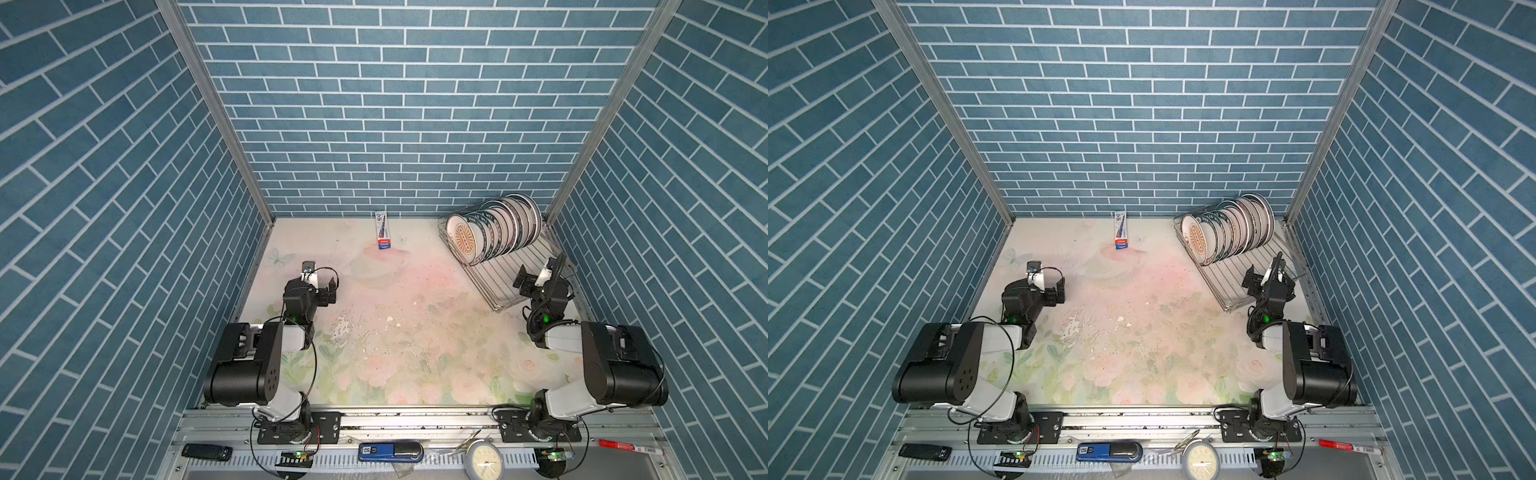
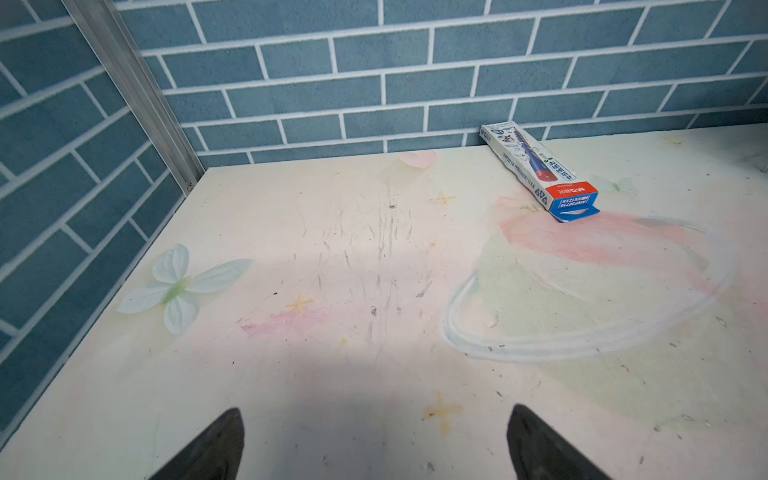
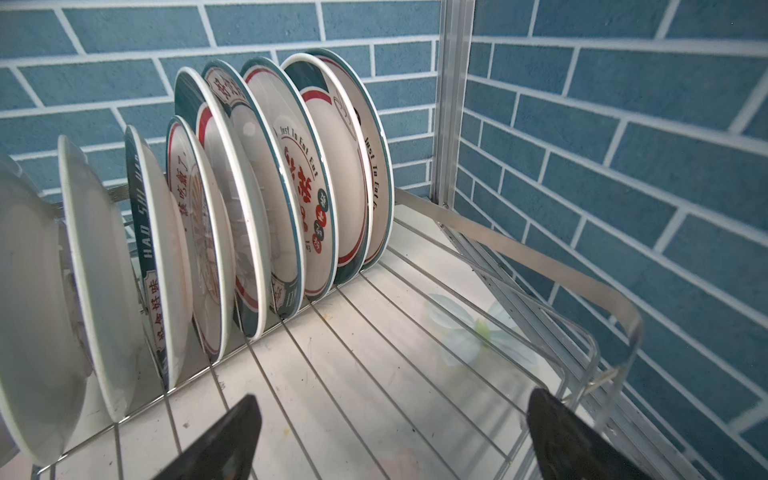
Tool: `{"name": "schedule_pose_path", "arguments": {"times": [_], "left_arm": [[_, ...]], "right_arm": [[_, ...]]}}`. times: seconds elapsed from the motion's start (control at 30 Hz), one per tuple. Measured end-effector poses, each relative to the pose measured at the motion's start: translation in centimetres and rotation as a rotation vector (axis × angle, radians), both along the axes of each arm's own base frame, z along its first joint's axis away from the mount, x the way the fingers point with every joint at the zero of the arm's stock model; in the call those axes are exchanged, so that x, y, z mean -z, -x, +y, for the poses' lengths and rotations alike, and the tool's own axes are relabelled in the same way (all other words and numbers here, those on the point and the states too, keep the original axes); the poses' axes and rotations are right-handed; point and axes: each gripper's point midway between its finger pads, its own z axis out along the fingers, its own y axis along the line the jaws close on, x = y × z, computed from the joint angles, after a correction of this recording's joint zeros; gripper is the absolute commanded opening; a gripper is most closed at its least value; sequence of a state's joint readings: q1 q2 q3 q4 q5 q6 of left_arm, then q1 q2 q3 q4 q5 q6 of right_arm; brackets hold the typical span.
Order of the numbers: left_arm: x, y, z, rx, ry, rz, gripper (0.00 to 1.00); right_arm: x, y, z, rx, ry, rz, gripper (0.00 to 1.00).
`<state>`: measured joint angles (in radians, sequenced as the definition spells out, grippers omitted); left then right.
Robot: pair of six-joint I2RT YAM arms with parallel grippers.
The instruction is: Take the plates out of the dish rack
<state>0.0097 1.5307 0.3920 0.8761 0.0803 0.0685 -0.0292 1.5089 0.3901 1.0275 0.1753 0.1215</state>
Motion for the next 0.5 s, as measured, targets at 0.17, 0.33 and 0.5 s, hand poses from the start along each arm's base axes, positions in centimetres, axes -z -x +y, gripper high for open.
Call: {"name": "schedule_pose_path", "arguments": {"times": [0.17,0.33,0.5], "left_arm": [[0.00,0.00,-0.01,0.000,0.000,0.000,0.99],[0.00,0.00,0.00,0.000,0.000,0.000,0.99],[0.00,0.00,-0.01,0.000,0.000,0.000,0.99]], "right_arm": [[0.00,-0.01,0.04,-0.003,0.001,0.000,0.99],[-0.02,-0.03,0.07,-0.006,0.002,0.000,0.99],[-0.02,-0.03,0.08,-0.007,0.002,0.000,0.99]]}}
